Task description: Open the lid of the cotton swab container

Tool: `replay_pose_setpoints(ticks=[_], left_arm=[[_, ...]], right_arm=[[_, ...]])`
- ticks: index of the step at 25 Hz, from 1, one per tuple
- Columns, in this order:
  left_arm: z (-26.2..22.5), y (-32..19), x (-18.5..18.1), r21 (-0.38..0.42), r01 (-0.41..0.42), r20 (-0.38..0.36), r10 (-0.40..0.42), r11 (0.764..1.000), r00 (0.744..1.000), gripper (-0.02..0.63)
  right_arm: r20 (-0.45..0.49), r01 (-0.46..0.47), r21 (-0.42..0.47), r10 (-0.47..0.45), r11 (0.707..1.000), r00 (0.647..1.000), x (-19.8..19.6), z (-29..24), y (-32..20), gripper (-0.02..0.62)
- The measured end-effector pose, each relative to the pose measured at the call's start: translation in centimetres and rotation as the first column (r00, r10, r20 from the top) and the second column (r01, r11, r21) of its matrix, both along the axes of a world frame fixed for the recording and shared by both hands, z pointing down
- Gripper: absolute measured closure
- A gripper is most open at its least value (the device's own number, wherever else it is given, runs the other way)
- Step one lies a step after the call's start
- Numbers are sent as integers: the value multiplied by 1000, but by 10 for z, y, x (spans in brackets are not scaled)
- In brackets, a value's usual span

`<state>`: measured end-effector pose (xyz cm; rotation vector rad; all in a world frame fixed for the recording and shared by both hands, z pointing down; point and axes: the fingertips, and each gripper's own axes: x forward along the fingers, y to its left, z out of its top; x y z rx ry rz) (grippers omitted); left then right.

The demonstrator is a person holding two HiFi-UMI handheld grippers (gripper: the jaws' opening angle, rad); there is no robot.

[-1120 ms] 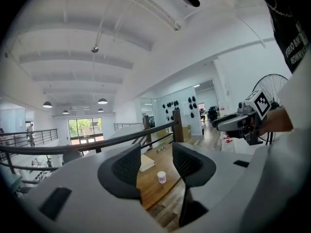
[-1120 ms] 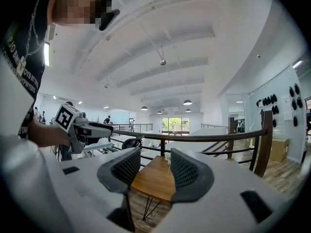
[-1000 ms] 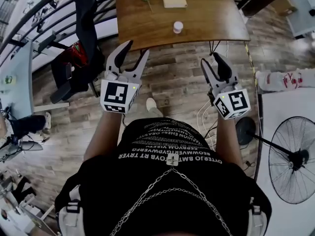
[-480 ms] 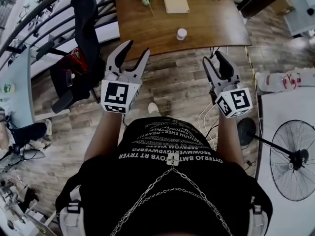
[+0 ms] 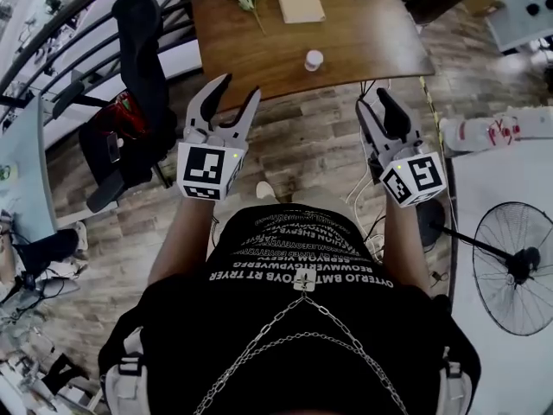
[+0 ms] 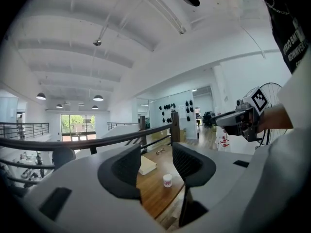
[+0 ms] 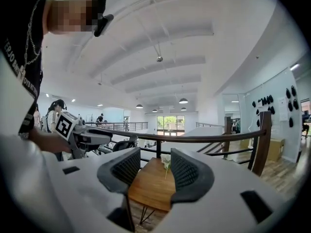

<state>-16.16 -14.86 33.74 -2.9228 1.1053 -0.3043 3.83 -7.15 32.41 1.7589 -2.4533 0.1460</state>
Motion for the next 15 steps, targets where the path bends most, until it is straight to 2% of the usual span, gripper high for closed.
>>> replay_pose_setpoints(ticks=[7, 15], left_arm=[[9, 4, 29, -14, -44, 5, 44, 999, 999, 393], [2, -15, 60, -1, -16, 26, 16, 1000, 1000, 393]], right_arm=[[2, -23, -19, 23, 1000, 1000, 22, 7, 5, 413], [43, 12, -20, -11, 1000, 999, 53, 15, -27, 413]])
